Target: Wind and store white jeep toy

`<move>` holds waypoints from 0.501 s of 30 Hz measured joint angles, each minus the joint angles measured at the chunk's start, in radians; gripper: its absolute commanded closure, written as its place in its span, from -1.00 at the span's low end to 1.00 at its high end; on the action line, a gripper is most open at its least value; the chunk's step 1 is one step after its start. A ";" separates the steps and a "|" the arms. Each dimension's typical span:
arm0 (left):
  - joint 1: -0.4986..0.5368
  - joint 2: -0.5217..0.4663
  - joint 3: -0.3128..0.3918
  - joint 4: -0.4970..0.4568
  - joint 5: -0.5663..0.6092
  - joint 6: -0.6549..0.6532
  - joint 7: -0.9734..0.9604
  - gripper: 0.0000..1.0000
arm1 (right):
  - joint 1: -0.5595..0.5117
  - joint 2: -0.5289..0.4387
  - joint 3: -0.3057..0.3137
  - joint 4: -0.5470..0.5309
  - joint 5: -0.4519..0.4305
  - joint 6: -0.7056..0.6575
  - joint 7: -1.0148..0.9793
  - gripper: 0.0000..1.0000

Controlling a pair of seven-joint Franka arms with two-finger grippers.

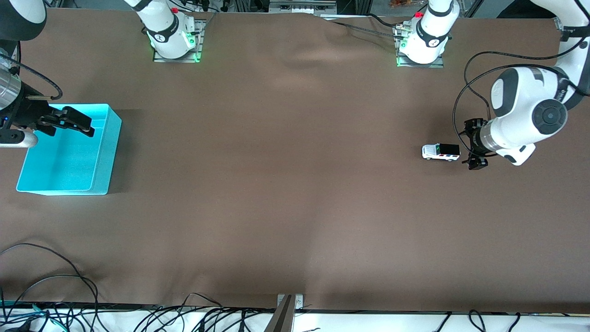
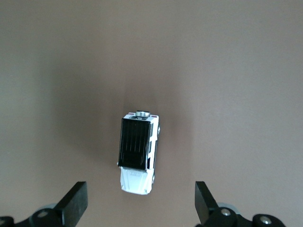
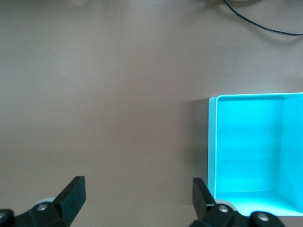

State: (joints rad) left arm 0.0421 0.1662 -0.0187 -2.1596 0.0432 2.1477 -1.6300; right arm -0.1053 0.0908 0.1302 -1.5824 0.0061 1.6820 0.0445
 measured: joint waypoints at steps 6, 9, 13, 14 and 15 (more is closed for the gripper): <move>0.009 -0.001 0.000 -0.105 0.003 0.154 -0.014 -1.00 | 0.000 0.000 0.000 0.000 0.000 0.000 0.000 -1.00; 0.020 -0.001 0.001 -0.139 0.003 0.205 -0.014 -0.98 | 0.000 0.000 0.000 0.000 0.000 0.000 0.000 -1.00; 0.031 0.003 0.001 -0.170 0.003 0.261 -0.014 -0.98 | 0.000 0.000 0.000 0.000 0.000 0.000 0.000 -1.00; 0.032 0.004 0.001 -0.177 0.003 0.274 -0.014 -0.98 | 0.000 0.000 0.000 0.000 0.000 0.000 0.000 -1.00; 0.033 0.005 0.001 -0.182 0.003 0.285 -0.014 -0.98 | 0.000 0.000 0.000 0.000 0.000 0.000 0.000 -1.00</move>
State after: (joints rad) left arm 0.0751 0.1714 -0.0179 -2.3421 0.0463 2.4327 -1.6441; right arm -0.1053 0.0911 0.1301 -1.5824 0.0060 1.6820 0.0445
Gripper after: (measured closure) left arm 0.009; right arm 0.000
